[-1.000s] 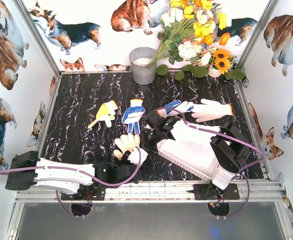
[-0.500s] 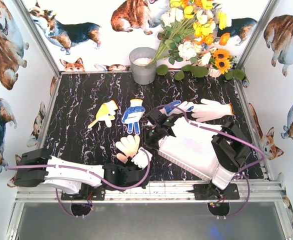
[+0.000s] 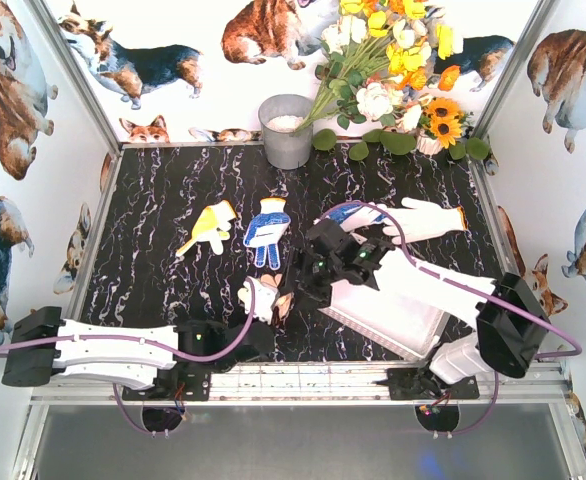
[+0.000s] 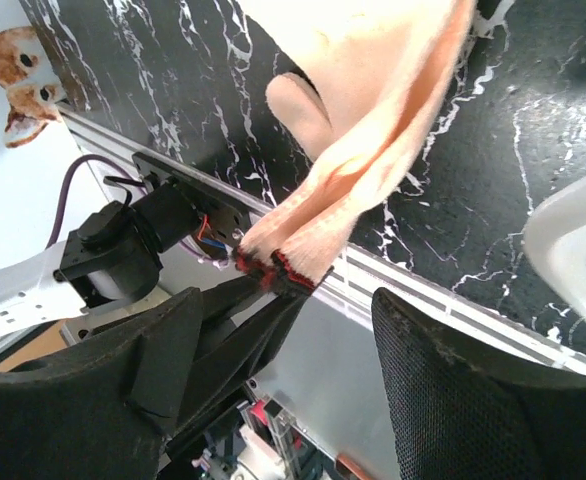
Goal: Put the gloves into the storage basket
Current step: Pick up the glove from the center of the board.
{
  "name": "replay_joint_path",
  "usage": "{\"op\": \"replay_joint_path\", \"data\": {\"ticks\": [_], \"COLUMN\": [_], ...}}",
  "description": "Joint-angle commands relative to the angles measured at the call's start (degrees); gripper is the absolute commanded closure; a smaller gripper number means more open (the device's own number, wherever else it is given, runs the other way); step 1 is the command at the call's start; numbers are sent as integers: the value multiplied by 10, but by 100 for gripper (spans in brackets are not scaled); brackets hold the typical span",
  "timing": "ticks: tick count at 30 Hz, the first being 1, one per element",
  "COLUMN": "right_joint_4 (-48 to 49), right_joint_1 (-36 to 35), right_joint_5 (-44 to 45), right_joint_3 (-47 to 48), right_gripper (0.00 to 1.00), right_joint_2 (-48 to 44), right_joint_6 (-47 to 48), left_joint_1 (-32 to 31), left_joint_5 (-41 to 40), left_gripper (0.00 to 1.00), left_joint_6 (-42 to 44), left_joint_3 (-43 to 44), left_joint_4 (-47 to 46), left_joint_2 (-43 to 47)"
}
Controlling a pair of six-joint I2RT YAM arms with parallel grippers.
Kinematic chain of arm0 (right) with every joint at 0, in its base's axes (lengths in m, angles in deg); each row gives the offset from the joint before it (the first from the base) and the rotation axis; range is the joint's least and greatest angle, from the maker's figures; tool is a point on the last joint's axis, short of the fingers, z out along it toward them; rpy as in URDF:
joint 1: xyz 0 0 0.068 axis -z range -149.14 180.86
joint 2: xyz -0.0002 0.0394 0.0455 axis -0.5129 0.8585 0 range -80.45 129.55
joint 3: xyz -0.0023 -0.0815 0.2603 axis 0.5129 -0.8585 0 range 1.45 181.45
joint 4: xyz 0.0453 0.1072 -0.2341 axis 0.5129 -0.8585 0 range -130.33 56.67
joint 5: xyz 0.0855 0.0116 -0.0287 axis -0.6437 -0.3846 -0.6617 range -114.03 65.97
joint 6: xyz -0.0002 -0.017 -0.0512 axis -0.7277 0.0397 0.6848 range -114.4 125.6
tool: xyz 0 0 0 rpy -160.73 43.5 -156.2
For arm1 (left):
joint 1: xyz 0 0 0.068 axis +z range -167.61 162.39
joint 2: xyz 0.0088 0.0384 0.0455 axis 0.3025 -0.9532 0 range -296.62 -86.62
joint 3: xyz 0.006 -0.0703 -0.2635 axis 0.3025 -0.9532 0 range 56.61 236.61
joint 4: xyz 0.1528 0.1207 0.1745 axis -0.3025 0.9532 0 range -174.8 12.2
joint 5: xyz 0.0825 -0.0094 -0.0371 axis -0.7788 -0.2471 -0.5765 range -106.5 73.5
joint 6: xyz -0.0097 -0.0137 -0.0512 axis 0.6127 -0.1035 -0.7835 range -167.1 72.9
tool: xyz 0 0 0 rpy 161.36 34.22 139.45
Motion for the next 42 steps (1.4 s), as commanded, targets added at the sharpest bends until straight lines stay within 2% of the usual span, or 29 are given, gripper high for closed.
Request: {"op": "replay_joint_path", "data": {"ticks": [1,7,23,32,33,42], "right_joint_4": [50,62,120,120,120,119], "right_joint_1": [-37,-84,-126,-140,-142,-154], "right_joint_5": [86,164,207,219,220,231], "right_joint_3": [-7,-21,-61,-64,-63,-60], "right_gripper": [29,29,31,35,39,47], "right_joint_2": [-27,-20,27,49,52,73], "right_joint_6": [-38,-72,-117,-110,-111,-110], "left_joint_1": [20,28,30,30,30,30], "left_joint_5": [30,40,40,39,40,32], "left_gripper": [100,100,100,100,100,100], "left_joint_6": [-20,-21,-34,-36,-37,-42], "left_joint_3": [-4,-2,1,10,10,16], "left_joint_4": [-33,-39,-57,-60,-61,-61], "left_joint_2": [9,-3,-19,-21,-21,-10]}}
